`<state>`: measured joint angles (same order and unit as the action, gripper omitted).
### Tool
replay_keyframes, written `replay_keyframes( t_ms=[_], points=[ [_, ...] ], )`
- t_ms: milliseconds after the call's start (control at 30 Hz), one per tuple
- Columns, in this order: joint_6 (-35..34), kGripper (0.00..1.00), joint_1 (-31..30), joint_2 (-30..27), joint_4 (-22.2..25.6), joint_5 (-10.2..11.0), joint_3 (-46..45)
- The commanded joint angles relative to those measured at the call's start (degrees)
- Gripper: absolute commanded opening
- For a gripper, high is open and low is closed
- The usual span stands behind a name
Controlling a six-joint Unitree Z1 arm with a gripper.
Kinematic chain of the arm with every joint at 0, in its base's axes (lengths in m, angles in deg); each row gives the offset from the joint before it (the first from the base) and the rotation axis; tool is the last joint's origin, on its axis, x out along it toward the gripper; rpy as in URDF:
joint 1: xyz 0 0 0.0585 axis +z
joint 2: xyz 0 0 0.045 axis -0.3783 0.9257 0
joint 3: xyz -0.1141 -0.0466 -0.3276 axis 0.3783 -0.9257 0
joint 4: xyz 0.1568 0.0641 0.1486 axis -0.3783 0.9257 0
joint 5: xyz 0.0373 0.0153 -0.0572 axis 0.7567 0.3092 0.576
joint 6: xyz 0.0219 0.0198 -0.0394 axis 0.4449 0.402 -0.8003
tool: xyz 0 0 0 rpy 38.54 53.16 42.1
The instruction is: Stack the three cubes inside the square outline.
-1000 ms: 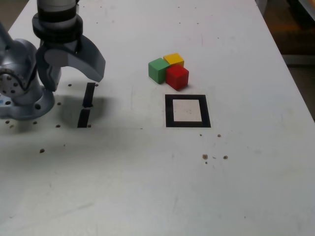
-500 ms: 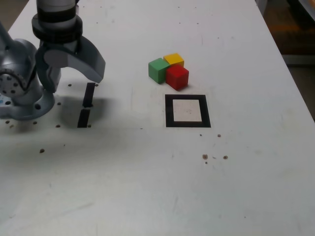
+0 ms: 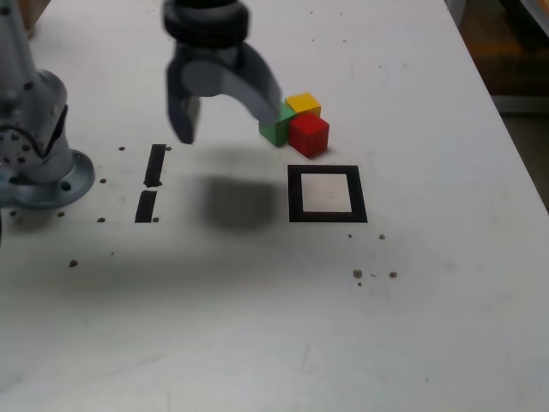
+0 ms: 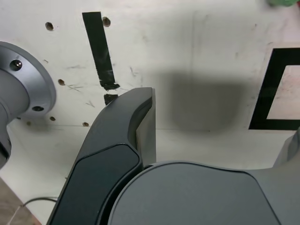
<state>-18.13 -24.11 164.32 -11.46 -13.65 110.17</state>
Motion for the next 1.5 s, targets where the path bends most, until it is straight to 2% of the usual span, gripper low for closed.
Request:
replay_keyframes(
  t_ms=[0,167,300,533,633,1000,1467],
  points=[
    [-0.77,1.0,-0.13,3.22,2.14,0.42,11.92],
    [-7.16,1.0,-0.06,9.69,5.92,1.2,23.28],
    [-14.88,1.0,0.04,13.49,6.54,0.53,28.18],
    [-30.67,0.99,0.74,16.55,4.38,-2.21,27.13],
    [-35.16,0.97,1.13,16.86,3.18,-2.31,25.68],
    [-37.1,0.96,5.12,17.84,-0.12,0.44,17.55],
    [-36.88,0.9,6.71,20.84,-3.23,1.97,16.92]
  ],
)
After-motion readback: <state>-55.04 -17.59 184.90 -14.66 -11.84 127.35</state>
